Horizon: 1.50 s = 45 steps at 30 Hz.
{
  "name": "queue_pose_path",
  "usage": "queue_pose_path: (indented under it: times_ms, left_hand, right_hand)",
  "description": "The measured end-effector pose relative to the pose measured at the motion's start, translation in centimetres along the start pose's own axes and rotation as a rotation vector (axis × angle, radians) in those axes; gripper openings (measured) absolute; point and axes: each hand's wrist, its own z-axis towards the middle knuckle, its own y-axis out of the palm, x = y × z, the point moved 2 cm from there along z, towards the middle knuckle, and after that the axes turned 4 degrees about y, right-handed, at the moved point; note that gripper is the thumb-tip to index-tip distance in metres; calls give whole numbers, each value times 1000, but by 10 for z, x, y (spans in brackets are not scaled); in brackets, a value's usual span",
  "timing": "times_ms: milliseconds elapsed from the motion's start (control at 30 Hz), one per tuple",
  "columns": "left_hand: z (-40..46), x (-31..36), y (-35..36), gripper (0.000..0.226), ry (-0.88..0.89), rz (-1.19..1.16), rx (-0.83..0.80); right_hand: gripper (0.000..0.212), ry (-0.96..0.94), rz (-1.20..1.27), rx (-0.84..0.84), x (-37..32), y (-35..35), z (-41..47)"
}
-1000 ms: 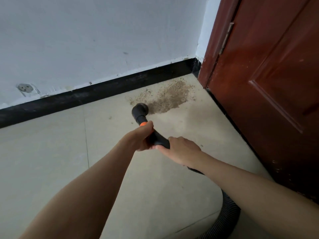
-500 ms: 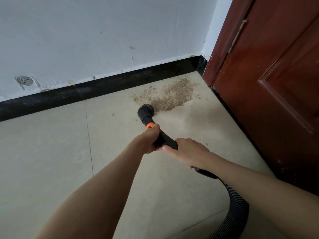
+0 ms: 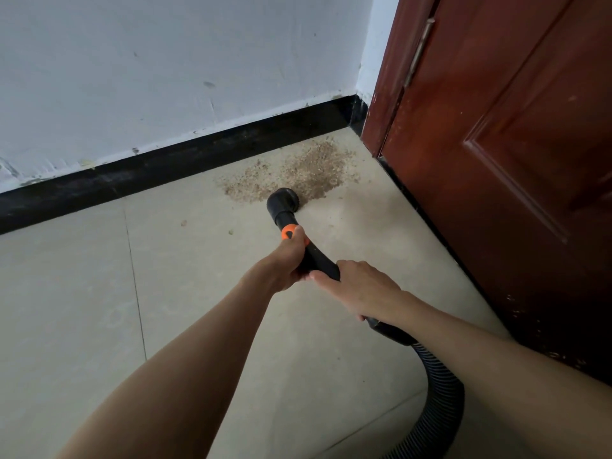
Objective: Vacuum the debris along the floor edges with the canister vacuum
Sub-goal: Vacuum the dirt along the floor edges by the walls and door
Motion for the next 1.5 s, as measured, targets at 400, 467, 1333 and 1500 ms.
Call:
queue_pose_path:
  times_ms: [400,467,1333,1500]
  left_hand:
    - [14,10,43,36,44,60,-47]
    - [17,12,52,37,43,74,-60]
    - [65,28,126,40,178,186,-89]
    - [70,39,131,40,256,166,-129]
  right_hand:
    - [45,46,193,32,38,-9,10]
    - [45,58,215,40,46,-10,13]
    - [49,121,373,213,111,-32,48]
    - [50,100,828,146,121,-44,65]
